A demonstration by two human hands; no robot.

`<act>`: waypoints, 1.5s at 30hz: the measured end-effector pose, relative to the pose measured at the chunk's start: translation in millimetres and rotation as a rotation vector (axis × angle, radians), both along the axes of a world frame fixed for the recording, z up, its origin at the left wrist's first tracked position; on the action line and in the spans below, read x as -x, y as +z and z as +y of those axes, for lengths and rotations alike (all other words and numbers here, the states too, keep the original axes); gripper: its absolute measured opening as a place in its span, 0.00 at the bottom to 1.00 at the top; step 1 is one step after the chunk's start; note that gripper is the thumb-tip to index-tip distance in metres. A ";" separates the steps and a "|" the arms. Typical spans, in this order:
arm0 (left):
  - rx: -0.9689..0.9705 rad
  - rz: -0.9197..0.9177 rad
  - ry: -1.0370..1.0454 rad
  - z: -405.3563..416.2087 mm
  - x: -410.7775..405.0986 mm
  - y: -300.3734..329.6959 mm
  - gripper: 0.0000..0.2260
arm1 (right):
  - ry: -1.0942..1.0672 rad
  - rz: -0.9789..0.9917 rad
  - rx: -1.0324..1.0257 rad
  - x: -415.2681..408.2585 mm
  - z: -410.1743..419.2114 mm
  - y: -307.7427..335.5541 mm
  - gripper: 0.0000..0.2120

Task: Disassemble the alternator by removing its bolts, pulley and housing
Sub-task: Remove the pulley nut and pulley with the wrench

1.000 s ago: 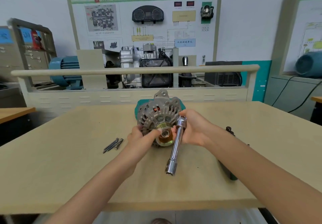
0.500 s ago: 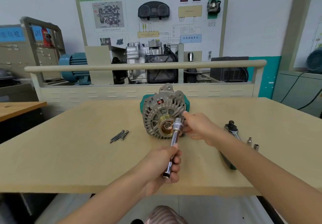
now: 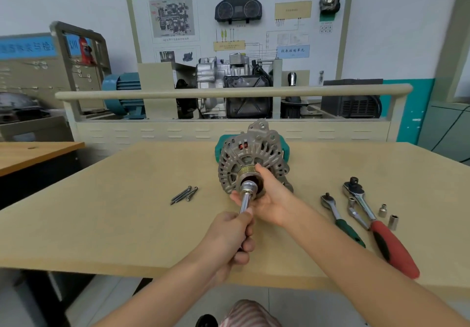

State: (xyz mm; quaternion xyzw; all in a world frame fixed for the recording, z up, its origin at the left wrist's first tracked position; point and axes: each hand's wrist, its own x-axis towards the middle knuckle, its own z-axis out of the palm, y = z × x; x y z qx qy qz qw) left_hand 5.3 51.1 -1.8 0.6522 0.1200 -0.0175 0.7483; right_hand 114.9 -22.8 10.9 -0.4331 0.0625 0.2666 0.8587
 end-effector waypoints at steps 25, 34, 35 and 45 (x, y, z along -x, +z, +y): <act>-0.421 -0.222 0.227 35.2 -26.0 -9.5 0.05 | 0.075 -0.100 -0.045 -0.9 17.9 -22.3 0.30; 0.063 -0.054 0.120 23.3 -23.1 -1.2 0.07 | 0.088 -0.105 -0.077 0.5 19.3 -22.1 0.31; 0.210 0.004 0.080 24.8 -23.6 4.6 0.08 | 0.096 -0.107 -0.087 1.2 19.4 -22.3 0.32; 1.034 0.294 -0.099 51.2 -22.6 8.1 0.07 | 0.128 -0.093 -0.252 4.9 19.3 -27.7 0.31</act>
